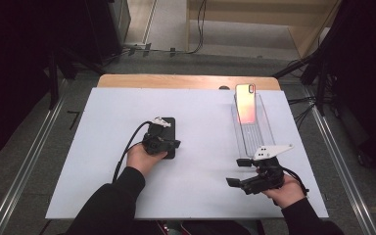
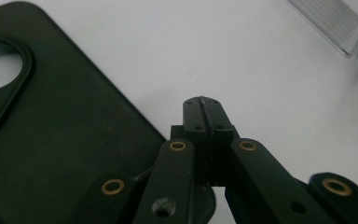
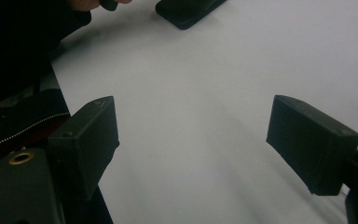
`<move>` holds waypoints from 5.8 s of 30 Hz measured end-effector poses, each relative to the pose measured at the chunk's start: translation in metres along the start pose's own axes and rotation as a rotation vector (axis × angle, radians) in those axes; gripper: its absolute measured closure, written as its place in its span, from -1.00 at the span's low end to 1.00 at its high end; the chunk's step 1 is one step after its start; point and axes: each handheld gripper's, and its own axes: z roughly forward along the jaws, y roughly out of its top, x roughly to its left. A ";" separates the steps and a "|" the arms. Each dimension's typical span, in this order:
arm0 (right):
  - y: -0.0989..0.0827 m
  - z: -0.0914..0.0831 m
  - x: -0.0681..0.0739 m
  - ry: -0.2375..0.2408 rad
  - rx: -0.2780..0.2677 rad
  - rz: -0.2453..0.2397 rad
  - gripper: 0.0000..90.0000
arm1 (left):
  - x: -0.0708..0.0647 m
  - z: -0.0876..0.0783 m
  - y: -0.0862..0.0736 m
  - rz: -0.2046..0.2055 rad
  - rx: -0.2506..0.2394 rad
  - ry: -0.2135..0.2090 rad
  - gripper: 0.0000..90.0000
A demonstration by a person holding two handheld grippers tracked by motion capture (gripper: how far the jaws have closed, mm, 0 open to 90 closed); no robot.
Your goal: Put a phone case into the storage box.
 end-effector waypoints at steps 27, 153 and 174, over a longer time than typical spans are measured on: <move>0.000 0.007 -0.003 0.014 0.010 -0.007 -0.67 | -0.006 0.009 -0.007 0.024 0.058 0.023 1.00; -0.003 0.008 -0.013 0.025 0.007 -0.006 -0.67 | 0.056 -0.070 0.021 0.062 -0.147 0.019 -0.83; -0.004 0.006 -0.013 0.021 0.000 0.003 -0.67 | 0.062 -0.045 0.021 0.079 -0.137 0.083 -0.70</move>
